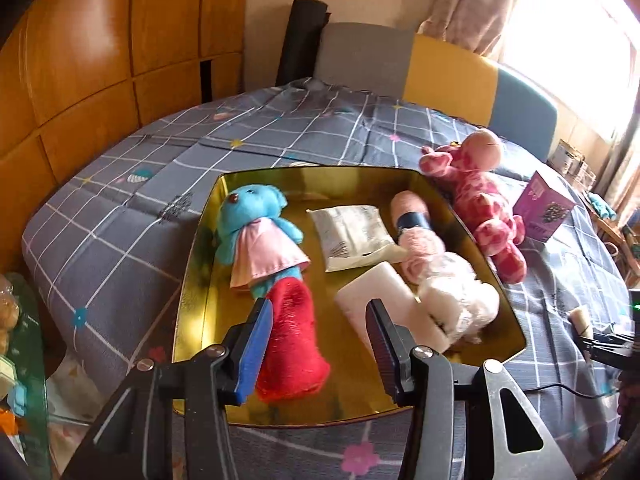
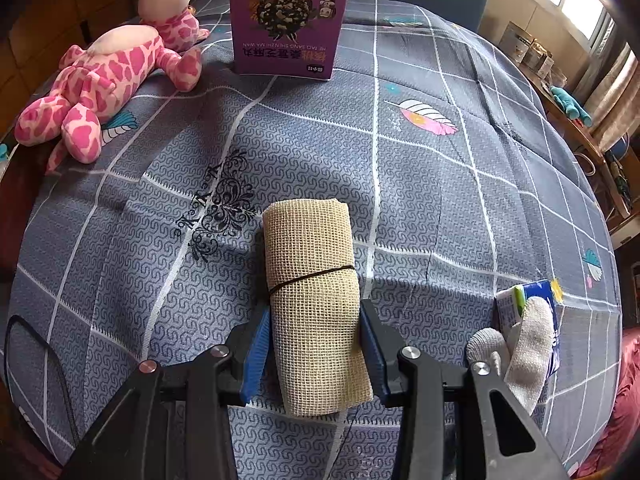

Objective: Organize soft objects
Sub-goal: 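Open the left tool to release the sock in the tray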

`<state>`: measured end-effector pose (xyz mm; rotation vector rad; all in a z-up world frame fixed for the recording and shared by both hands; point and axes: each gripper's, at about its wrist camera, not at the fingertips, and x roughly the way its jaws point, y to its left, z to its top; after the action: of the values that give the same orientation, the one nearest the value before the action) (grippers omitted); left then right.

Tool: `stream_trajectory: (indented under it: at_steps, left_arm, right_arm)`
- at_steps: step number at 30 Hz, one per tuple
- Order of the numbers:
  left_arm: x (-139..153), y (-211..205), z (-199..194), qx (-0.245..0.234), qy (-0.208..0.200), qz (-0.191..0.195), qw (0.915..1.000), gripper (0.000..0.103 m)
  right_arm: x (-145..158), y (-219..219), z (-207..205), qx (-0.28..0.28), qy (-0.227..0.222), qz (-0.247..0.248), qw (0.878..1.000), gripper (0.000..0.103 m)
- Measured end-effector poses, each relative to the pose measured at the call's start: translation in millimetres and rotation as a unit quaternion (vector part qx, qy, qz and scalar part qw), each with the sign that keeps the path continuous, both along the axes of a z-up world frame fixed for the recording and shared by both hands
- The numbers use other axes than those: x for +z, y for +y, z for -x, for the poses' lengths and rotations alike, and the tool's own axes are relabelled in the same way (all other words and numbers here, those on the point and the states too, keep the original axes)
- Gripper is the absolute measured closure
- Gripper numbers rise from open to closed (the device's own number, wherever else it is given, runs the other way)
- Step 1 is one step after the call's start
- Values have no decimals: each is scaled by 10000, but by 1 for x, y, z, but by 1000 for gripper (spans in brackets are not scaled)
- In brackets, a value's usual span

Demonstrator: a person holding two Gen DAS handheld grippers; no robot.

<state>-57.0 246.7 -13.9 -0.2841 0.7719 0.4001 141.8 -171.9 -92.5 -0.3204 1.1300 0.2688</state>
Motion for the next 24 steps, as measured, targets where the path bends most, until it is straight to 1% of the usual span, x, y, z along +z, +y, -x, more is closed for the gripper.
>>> stream_trajectory:
  at_steps: [8,11,16,20,24]
  left_arm:
    - [10,-14,0,-141,-100,-51,9998,54]
    - [11,-16,2,-169,-117,-62,9998,54]
    - [11,-16,4,-173,-138,-35,9997,54]
    - [10,-15,6,-176,-154,-16,9997,54]
    - [8,-13,8,-148,-158,16,9998,54]
  right_arm:
    - [3,3,2,-152,-13,68,9999,62]
    - [9,6,5,-171,9,-99,9998,62]
    - [22,22,13,-40,-73,-288,9996,62]
    - [34,42,20,195,-146,-415,9988,62]
    - [41,60,25,374,-112,-566,9976,62]
